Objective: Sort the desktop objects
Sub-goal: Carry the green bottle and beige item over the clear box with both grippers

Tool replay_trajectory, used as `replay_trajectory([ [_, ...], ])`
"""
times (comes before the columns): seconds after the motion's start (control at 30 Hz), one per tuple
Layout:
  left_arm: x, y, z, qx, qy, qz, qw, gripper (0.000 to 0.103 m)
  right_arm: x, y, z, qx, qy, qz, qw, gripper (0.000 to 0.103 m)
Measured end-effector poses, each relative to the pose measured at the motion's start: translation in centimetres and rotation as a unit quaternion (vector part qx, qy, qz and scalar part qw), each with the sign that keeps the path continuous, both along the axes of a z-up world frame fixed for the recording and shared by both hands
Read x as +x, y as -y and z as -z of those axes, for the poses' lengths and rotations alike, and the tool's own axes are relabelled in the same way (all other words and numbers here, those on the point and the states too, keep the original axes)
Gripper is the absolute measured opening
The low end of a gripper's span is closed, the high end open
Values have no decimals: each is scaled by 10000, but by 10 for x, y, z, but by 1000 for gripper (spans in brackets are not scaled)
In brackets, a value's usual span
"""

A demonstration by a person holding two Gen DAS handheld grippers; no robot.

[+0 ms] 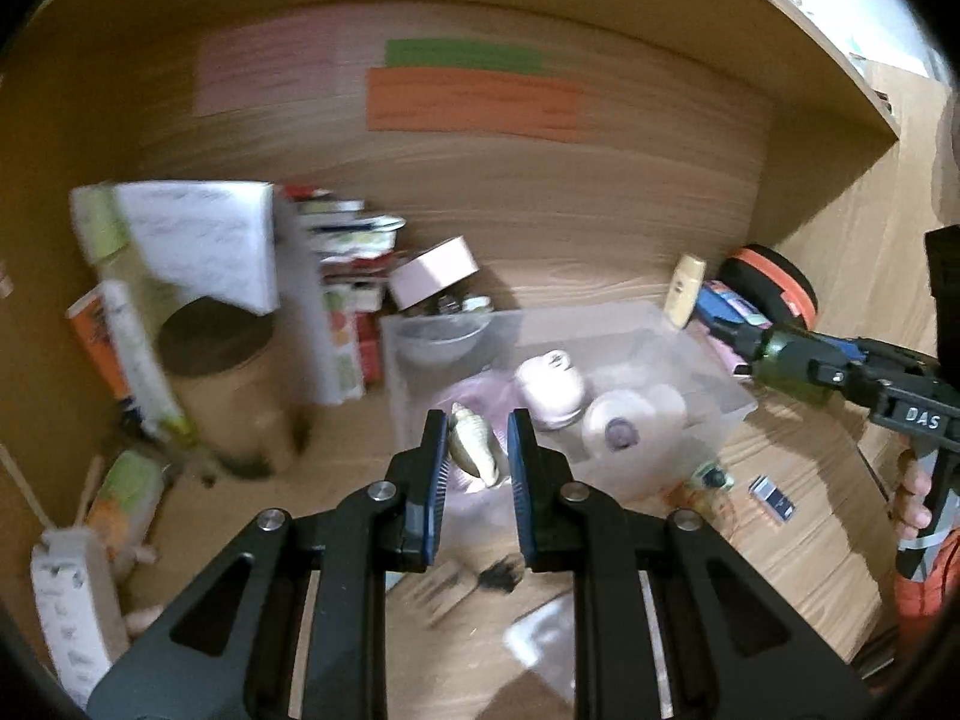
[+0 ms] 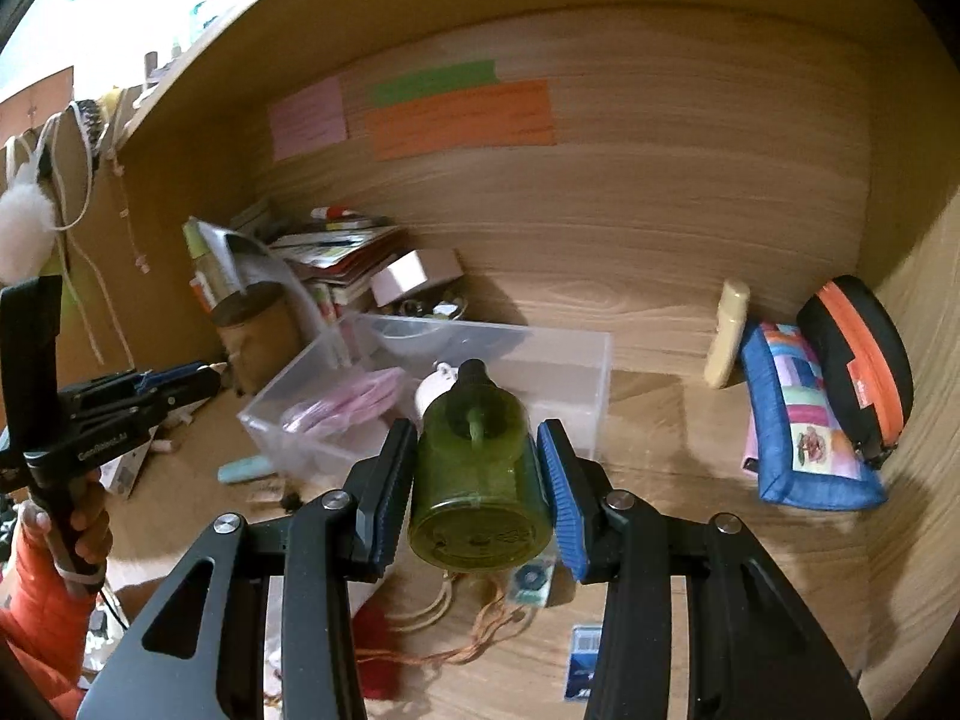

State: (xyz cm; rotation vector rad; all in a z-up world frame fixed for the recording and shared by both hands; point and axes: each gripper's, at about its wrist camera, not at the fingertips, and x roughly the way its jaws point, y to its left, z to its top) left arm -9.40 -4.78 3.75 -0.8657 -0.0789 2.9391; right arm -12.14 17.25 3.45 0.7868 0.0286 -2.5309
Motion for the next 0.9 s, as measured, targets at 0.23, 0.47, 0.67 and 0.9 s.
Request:
replay_trajectory([
  [0.23, -34, -18, 6, 135, 202, 428, 9988, 19, -27, -3, 7, 21, 64, 109, 9999, 38],
  [0.47, -68, -31, 27, 349, 726, 818, 9934, 19, -50, 1, 24, 38, 269, 199, 9994, 38],
  [0.67, -86, -43, 45, 419, 1019, 973, 9891, 19, -59, 4, 38, 234, 403, 289, 9985, 38],
  [0.9, -94, -52, 55, 325, 1116, 986, 9883, 19, -63, 6, 47, 457, 395, 414, 9973, 38],
])
